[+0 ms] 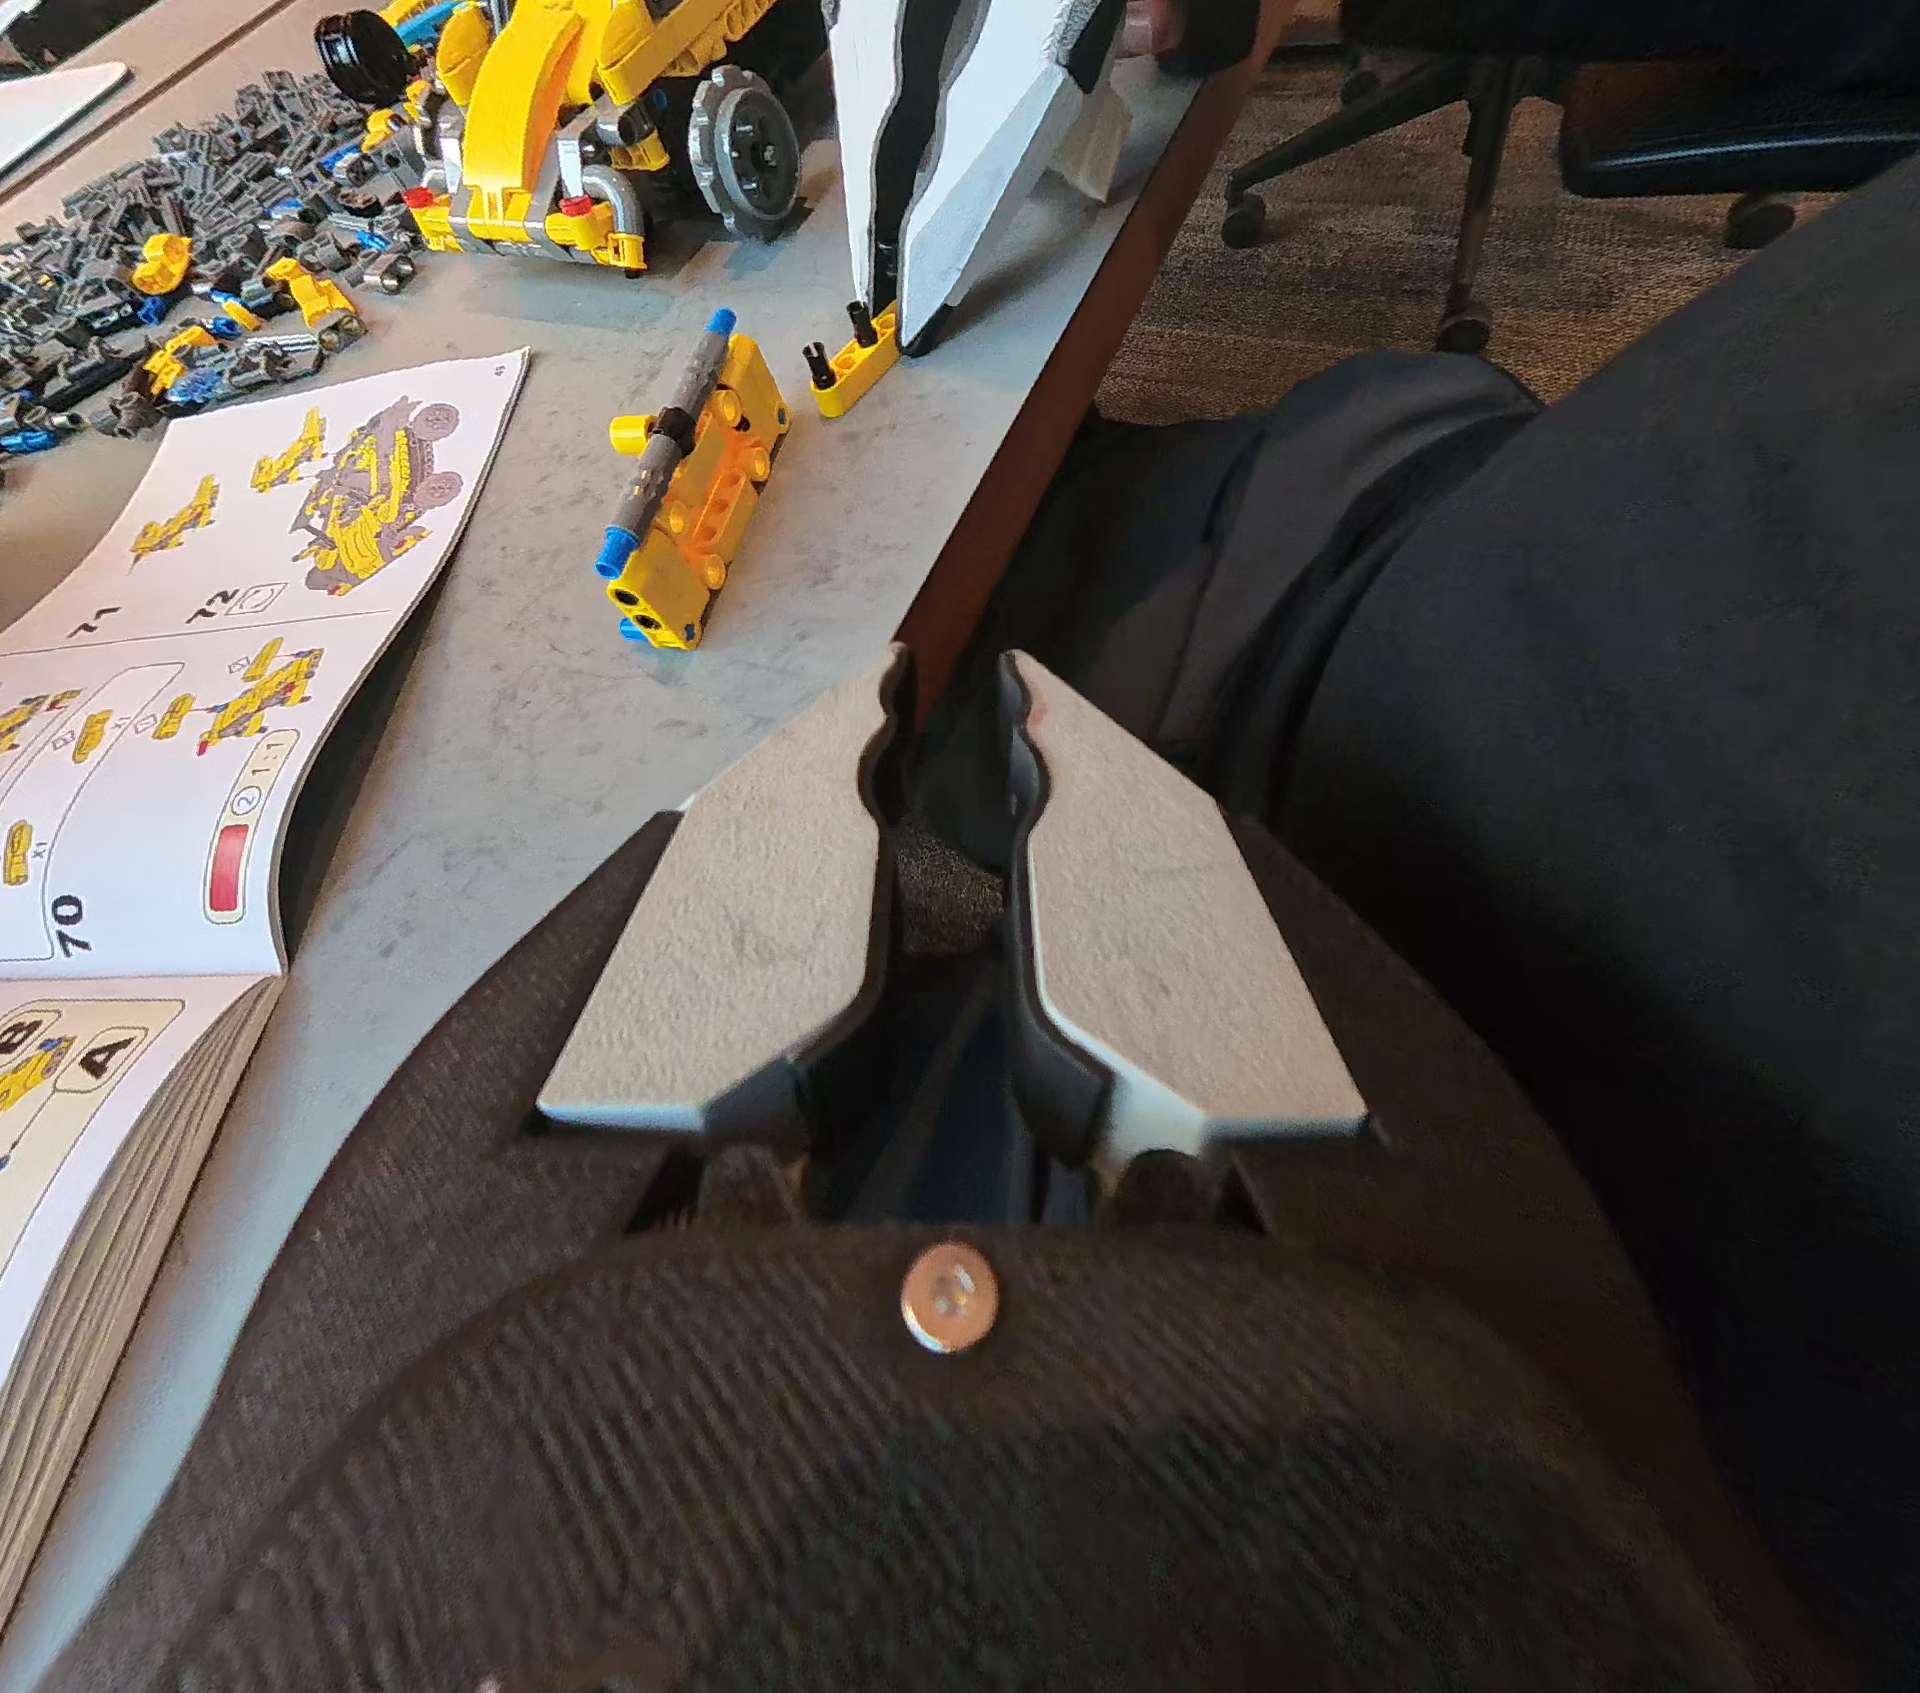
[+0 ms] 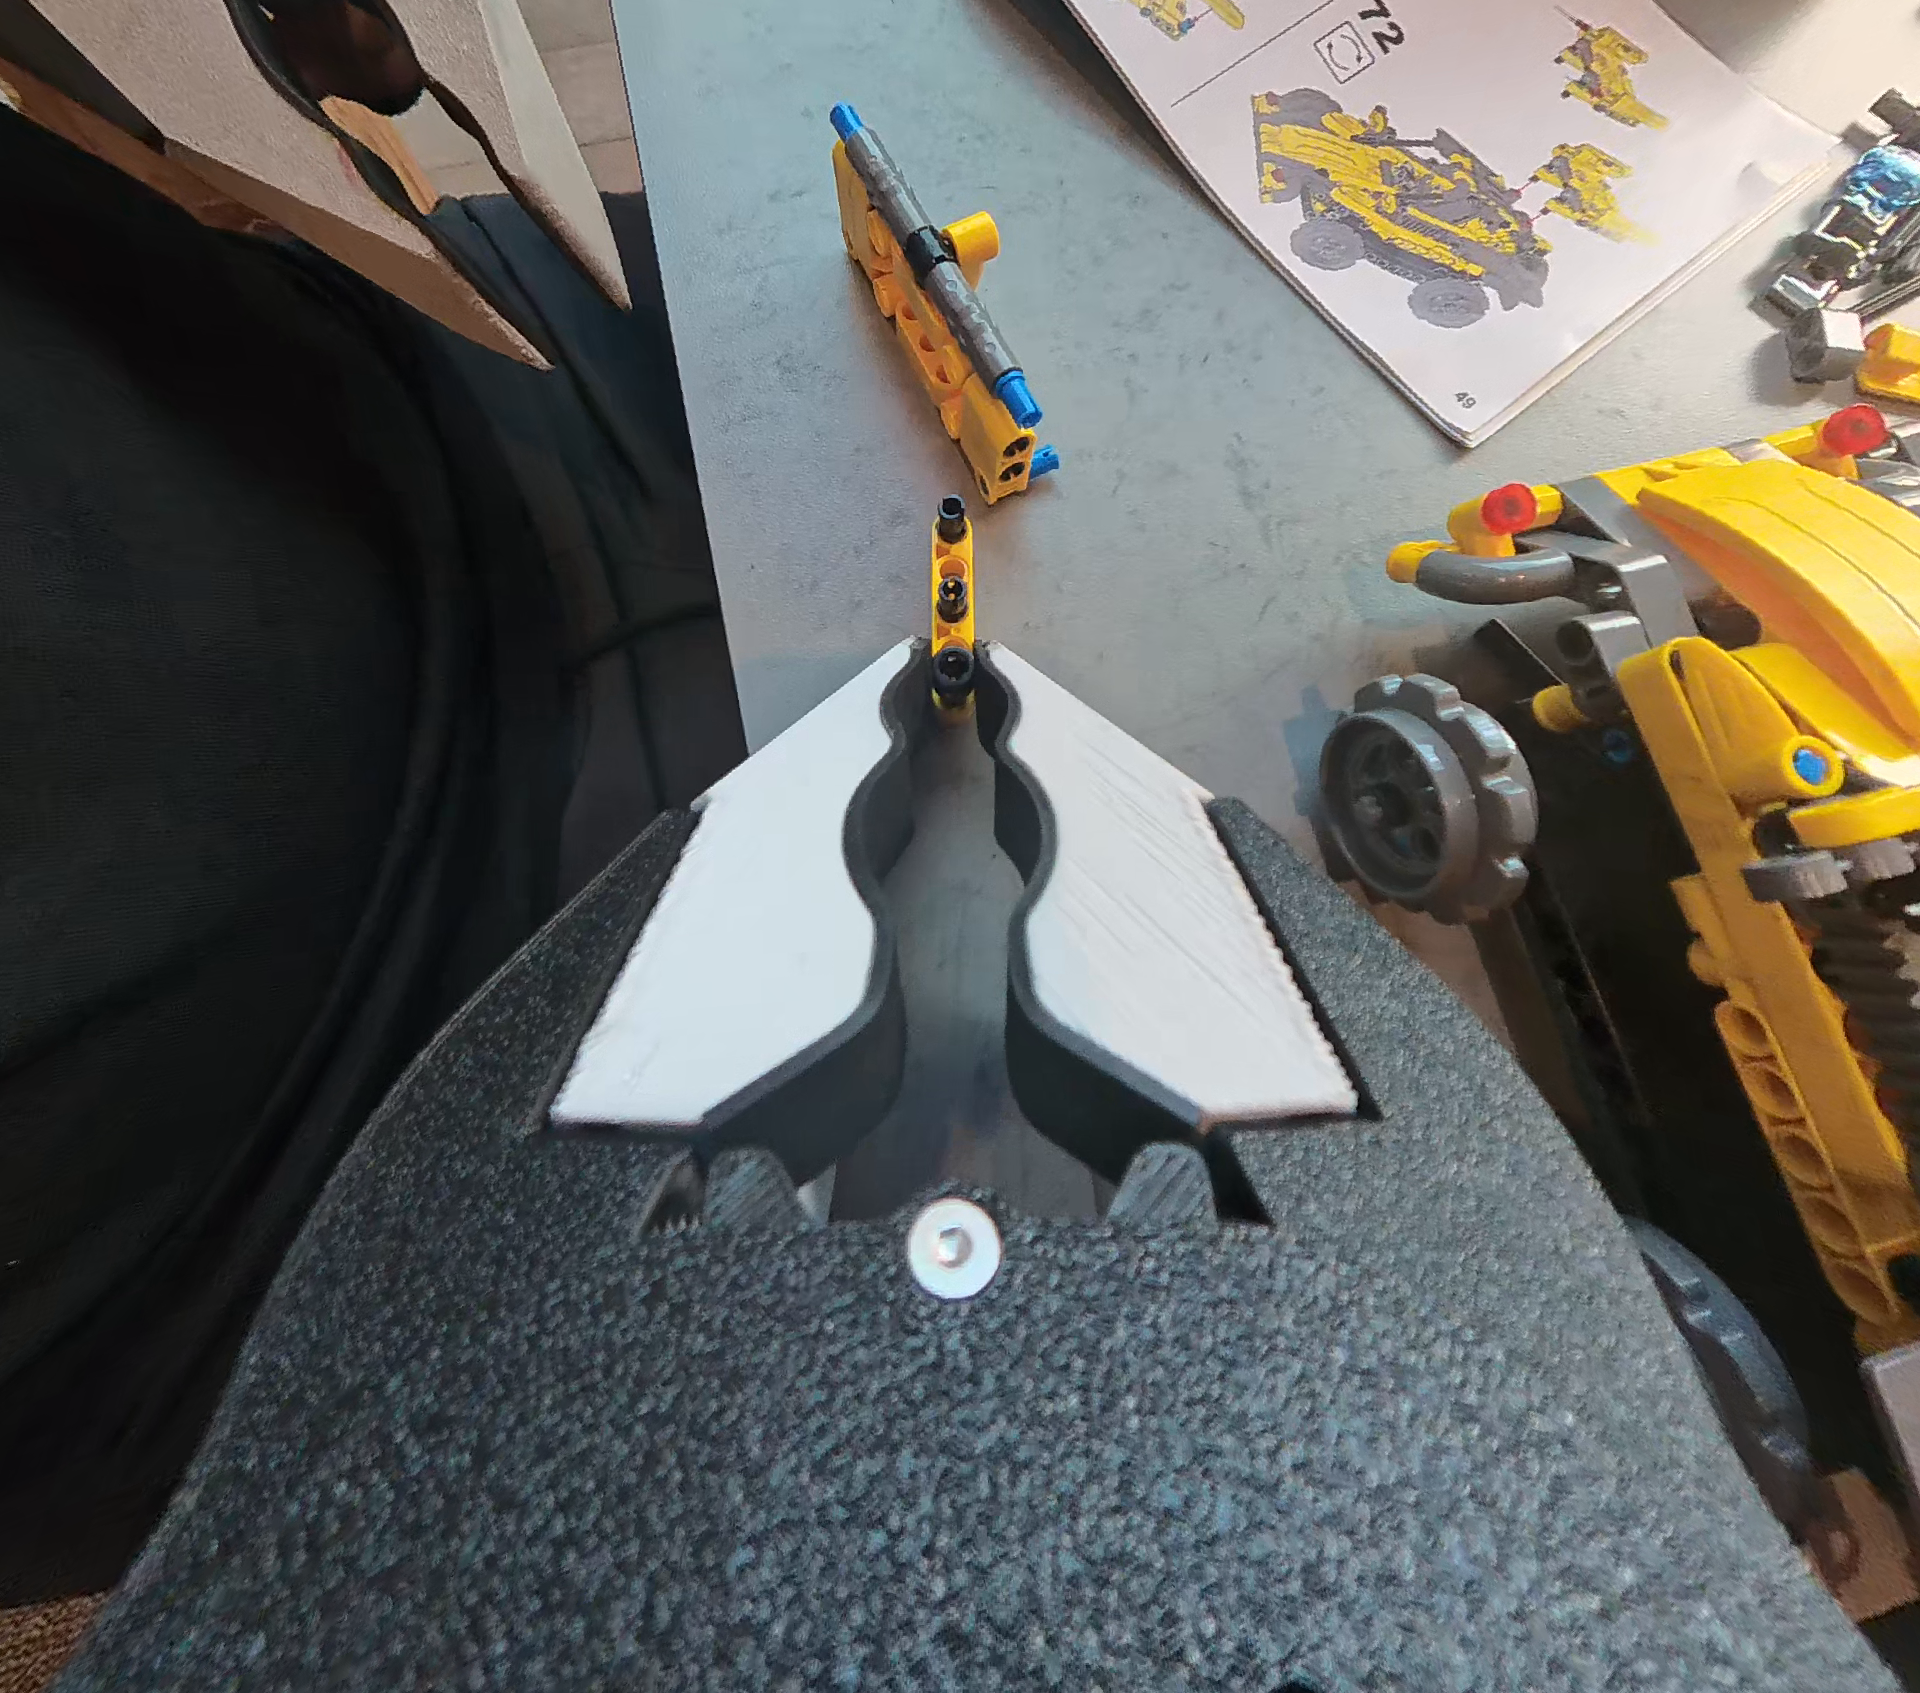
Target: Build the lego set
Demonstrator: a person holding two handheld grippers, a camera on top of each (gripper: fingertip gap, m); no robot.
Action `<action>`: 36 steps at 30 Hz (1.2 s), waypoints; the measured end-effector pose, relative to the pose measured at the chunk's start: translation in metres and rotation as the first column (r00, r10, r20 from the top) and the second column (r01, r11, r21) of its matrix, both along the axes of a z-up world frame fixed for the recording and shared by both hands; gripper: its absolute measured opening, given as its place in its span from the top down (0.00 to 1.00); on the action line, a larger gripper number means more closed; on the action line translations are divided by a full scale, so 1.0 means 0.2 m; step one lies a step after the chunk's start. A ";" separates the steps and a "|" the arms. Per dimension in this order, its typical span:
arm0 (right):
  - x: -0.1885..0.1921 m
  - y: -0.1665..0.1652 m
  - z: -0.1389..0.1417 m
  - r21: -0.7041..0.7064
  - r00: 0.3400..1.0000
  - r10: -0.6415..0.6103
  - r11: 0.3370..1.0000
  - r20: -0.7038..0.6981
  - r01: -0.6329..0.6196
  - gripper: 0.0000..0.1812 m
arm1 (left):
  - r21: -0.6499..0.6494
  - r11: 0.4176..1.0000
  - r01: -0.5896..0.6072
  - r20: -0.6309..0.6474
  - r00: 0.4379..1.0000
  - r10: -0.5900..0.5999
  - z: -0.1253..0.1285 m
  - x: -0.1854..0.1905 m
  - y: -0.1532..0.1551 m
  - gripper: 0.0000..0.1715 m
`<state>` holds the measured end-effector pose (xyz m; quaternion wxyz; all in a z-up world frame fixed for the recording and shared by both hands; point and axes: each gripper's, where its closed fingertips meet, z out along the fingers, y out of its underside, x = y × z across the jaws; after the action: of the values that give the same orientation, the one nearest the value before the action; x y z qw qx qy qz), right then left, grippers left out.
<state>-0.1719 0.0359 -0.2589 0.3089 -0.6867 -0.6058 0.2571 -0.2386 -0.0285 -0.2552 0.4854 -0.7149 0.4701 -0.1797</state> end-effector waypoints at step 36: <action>0.00 -0.01 0.00 0.001 1.000 0.014 1.000 0.000 -0.014 0.96 | -0.005 0.999 0.052 -0.042 0.998 -0.053 -0.04 0.07 -0.06 0.92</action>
<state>-0.1721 0.0338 -0.2591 0.3073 -0.6823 -0.6107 0.2590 -0.2255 -0.0405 -0.2633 0.4691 -0.7068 0.4985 -0.1782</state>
